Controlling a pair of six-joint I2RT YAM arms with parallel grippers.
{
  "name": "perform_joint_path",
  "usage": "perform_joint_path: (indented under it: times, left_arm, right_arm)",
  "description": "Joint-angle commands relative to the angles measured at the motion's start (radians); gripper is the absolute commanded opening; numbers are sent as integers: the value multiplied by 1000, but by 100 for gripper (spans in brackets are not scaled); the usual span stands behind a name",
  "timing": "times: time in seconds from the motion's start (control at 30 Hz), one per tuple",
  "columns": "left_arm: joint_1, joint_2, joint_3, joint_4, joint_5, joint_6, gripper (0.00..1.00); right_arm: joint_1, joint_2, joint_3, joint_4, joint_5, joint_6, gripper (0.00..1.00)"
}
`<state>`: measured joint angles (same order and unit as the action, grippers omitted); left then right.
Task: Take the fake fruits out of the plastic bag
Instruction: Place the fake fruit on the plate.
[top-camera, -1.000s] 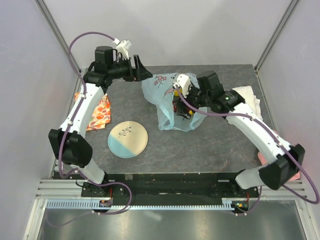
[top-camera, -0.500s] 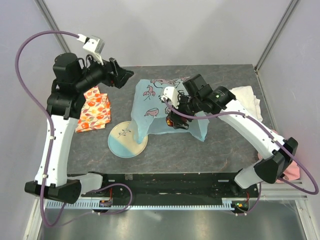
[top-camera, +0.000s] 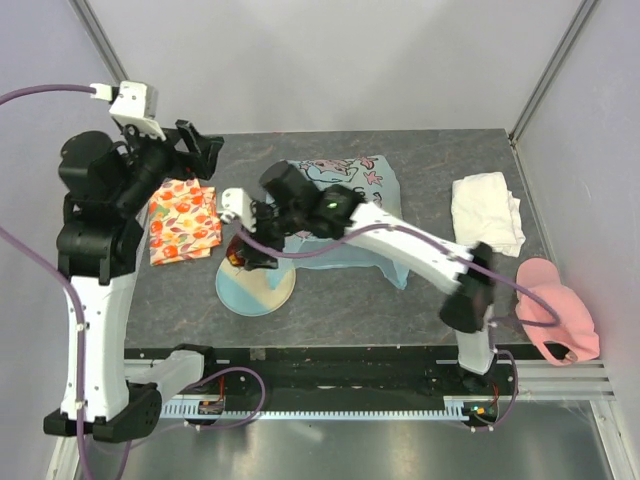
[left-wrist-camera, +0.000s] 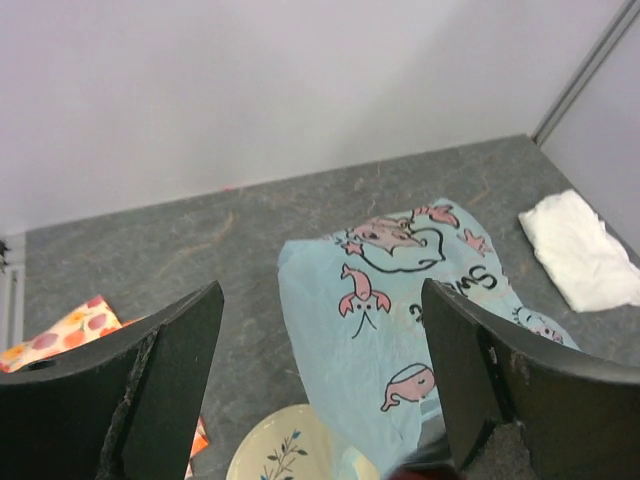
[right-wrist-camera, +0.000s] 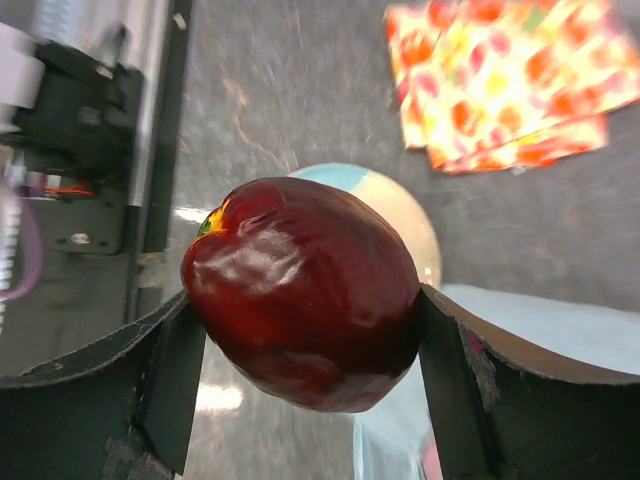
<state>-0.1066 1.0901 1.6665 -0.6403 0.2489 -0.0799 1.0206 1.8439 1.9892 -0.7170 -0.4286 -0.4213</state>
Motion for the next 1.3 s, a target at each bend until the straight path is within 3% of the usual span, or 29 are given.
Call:
perform_joint_path:
  times: [0.0, 0.2, 0.43, 0.5, 0.6, 0.63, 0.83, 1.13, 1.27]
  left_arm:
    - [10, -58, 67, 16, -53, 37, 88]
    - [51, -88, 44, 14, -53, 31, 88]
    - [87, -105, 19, 5, -11, 20, 88]
    - [87, -107, 13, 1, 1, 17, 88]
    - [87, -101, 6, 1, 21, 8, 88]
    - [87, -98, 6, 1, 33, 2, 88]
    - [87, -68, -4, 8, 65, -26, 88]
    - [87, -38, 13, 34, 90, -51, 87]
    - [87, -41, 7, 33, 69, -43, 87]
  right_arm:
    - [16, 234, 57, 91, 7, 19, 54]
    - [70, 507, 253, 152, 65, 36, 54]
    - [98, 601, 276, 220, 162, 35, 58]
    - [102, 610, 269, 220, 178, 32, 62]
    - [105, 611, 249, 220, 186, 24, 77]
    - [105, 607, 249, 218, 188, 33, 85]
    - [105, 549, 212, 217, 186, 56, 96]
    - [95, 482, 201, 194, 194, 39, 98]
    - [20, 232, 108, 171, 105, 72, 98]
